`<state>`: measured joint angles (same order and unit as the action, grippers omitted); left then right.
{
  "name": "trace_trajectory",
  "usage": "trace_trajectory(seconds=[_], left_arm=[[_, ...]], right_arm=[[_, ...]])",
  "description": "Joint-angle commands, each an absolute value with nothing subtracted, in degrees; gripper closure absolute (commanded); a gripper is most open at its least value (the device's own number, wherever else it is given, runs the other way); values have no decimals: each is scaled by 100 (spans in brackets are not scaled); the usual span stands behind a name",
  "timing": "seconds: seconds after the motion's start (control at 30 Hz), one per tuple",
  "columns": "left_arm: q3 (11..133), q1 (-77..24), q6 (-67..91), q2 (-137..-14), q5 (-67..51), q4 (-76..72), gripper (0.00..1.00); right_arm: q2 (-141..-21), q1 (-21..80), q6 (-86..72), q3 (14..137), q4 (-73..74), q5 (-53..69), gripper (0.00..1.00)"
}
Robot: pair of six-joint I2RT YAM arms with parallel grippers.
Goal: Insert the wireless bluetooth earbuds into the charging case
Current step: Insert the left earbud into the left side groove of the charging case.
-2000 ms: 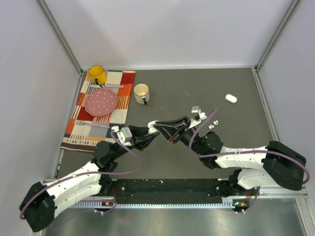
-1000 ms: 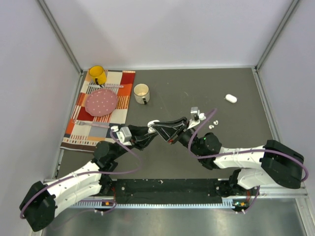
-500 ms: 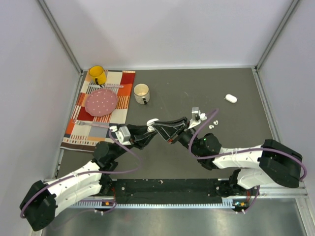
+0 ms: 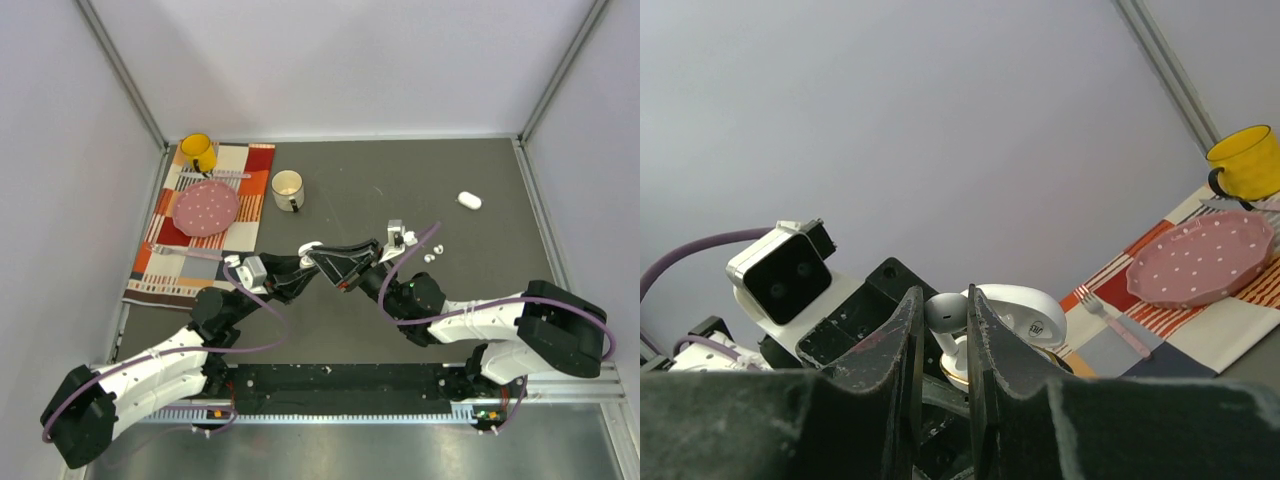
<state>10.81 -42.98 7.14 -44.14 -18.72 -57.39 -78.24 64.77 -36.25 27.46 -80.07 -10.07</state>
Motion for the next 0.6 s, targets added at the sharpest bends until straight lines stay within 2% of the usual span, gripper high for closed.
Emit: trace_trajectory(seconds=[0.0,0.57], left_arm=[[1195,-4333,782,-4307,-2074,-6785,100],[1160,-4333,756,-4245,-1934,-6767,100]], right_arm=[[-8007,6522,-3533,2716,-9062,-1327,100],[-7928,6583,-3270,2654,-9036,-1784,100]])
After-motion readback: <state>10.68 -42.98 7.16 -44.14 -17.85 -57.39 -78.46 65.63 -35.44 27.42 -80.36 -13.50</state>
